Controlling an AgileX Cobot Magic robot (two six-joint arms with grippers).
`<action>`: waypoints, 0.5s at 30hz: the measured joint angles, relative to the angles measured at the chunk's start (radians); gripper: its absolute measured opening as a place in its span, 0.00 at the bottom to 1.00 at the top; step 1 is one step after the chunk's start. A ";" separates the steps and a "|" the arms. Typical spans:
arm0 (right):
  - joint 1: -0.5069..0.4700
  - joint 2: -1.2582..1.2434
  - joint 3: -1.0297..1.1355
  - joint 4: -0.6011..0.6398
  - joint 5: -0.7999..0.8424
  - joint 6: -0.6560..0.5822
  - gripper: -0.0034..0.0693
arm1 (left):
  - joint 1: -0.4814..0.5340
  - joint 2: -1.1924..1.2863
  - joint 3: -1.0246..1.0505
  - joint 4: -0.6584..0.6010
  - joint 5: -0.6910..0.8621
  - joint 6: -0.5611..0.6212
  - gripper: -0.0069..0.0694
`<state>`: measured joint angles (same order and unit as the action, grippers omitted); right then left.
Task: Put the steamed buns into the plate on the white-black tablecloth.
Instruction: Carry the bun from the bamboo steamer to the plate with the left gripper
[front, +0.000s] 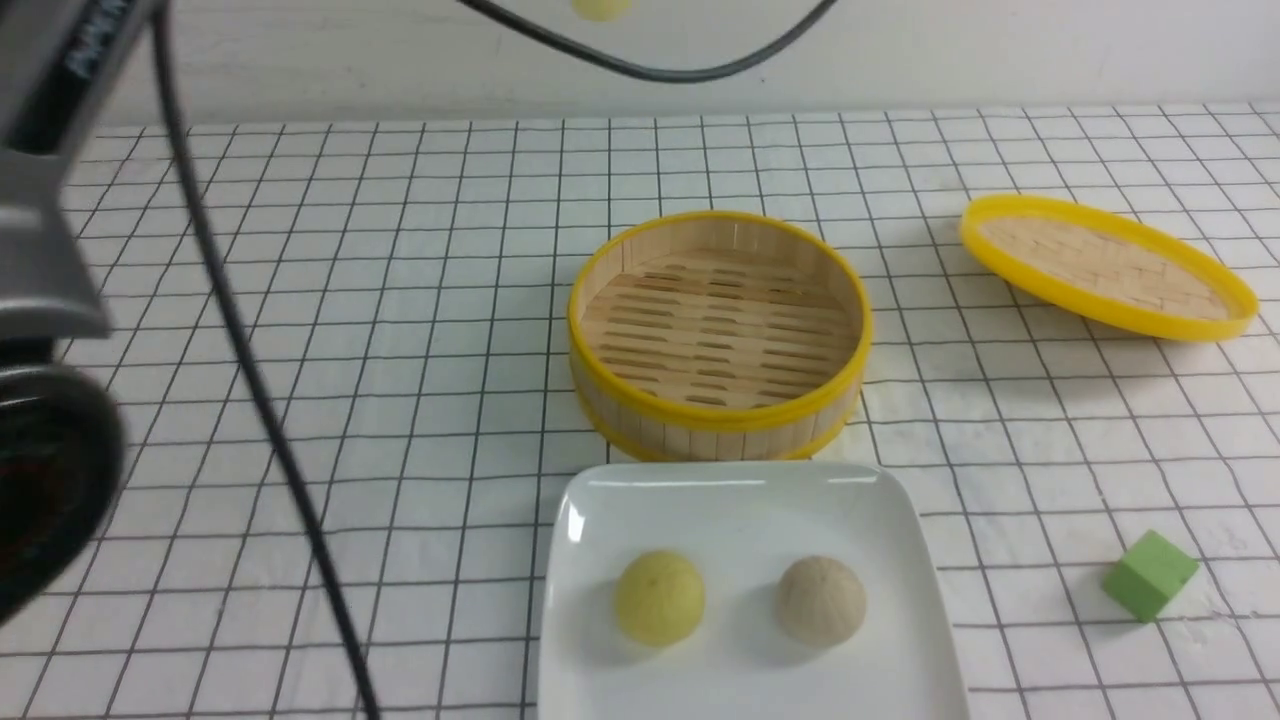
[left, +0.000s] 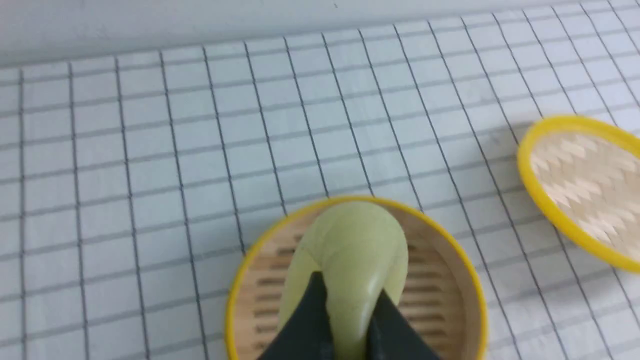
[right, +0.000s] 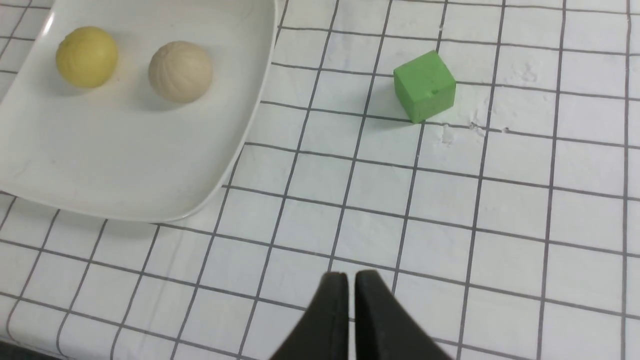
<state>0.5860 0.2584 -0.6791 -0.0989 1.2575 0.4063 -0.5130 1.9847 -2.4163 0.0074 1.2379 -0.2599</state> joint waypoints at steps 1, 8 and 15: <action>0.000 0.000 0.000 0.000 0.001 0.000 0.10 | 0.000 -0.070 0.151 -0.065 0.000 0.002 0.12; 0.000 0.000 0.000 -0.027 0.001 0.000 0.11 | -0.041 -0.288 0.739 -0.163 0.000 0.004 0.12; 0.000 0.000 0.000 -0.079 0.001 0.000 0.13 | -0.289 -0.292 1.126 -0.169 -0.132 0.004 0.13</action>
<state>0.5860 0.2584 -0.6791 -0.1784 1.2583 0.4063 -0.8016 1.6932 -1.2901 -0.1614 1.1062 -0.2558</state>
